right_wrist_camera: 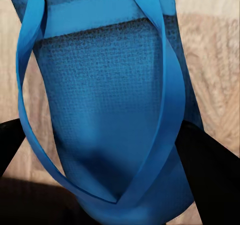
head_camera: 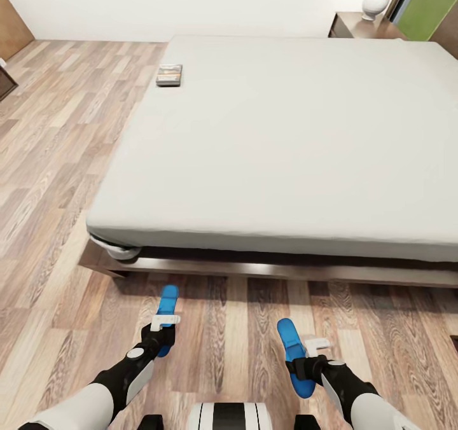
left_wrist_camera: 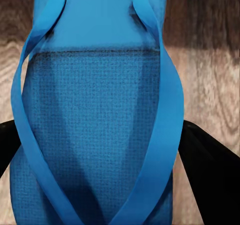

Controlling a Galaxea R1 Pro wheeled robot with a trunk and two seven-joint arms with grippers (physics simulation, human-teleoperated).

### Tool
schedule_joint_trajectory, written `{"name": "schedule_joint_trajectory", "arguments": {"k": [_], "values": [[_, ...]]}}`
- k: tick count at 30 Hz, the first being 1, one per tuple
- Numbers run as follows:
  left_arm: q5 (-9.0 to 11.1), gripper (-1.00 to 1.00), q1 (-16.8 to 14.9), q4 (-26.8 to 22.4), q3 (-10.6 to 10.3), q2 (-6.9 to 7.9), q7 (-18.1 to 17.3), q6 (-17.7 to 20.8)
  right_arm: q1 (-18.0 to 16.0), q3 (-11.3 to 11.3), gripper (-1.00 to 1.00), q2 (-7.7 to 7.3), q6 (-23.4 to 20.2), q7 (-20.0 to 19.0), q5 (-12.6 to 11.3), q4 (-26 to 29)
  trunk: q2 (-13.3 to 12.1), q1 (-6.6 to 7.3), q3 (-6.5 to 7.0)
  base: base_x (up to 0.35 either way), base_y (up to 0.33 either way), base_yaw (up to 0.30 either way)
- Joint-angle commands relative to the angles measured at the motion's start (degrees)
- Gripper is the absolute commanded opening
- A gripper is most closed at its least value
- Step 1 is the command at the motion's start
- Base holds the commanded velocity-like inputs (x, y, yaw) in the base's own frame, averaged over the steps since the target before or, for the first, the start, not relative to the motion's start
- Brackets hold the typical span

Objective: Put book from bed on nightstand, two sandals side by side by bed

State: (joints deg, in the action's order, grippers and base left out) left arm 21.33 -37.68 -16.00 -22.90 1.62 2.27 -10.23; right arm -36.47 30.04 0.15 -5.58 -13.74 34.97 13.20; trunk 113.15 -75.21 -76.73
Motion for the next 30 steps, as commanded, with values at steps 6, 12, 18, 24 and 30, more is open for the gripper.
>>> {"name": "schedule_joint_trajectory", "arguments": {"k": [6,12,18,24,30], "values": [[0.38,-1.0,-0.03,0.01,-0.48,0.03,0.27,-0.15,0.0,0.37,-1.0,0.03,-0.31,-0.41,0.28,0.16,0.01,0.01,-0.03,0.0,0.226,-0.002],[0.38,-1.0,-0.03,0.01,-0.48,0.05,0.22,-0.17,0.0,0.37,-1.0,0.06,-0.31,-0.41,0.28,0.16,0.01,0.01,-0.03,0.003,0.257,0.0],[0.38,-1.0,-0.03,0.0,-0.55,0.03,0.26,-0.2,0.0,0.37,-1.0,0.06,-0.31,-0.41,0.28,0.16,0.01,0.01,-0.03,0.042,0.193,0.0],[0.33,-1.0,-0.03,0.05,-0.61,0.0,0.27,-0.23,0.0,0.37,-1.0,0.1,-0.31,-0.41,0.28,0.16,0.01,0.01,-0.03,0.04,0.052,0.0],[0.36,-1.0,0.0,0.0,-0.77,-0.03,0.32,-0.23,0.0,0.37,-1.0,0.11,-0.31,-0.41,0.28,0.16,0.01,0.01,-0.03,0.037,0.024,0.0]]}}
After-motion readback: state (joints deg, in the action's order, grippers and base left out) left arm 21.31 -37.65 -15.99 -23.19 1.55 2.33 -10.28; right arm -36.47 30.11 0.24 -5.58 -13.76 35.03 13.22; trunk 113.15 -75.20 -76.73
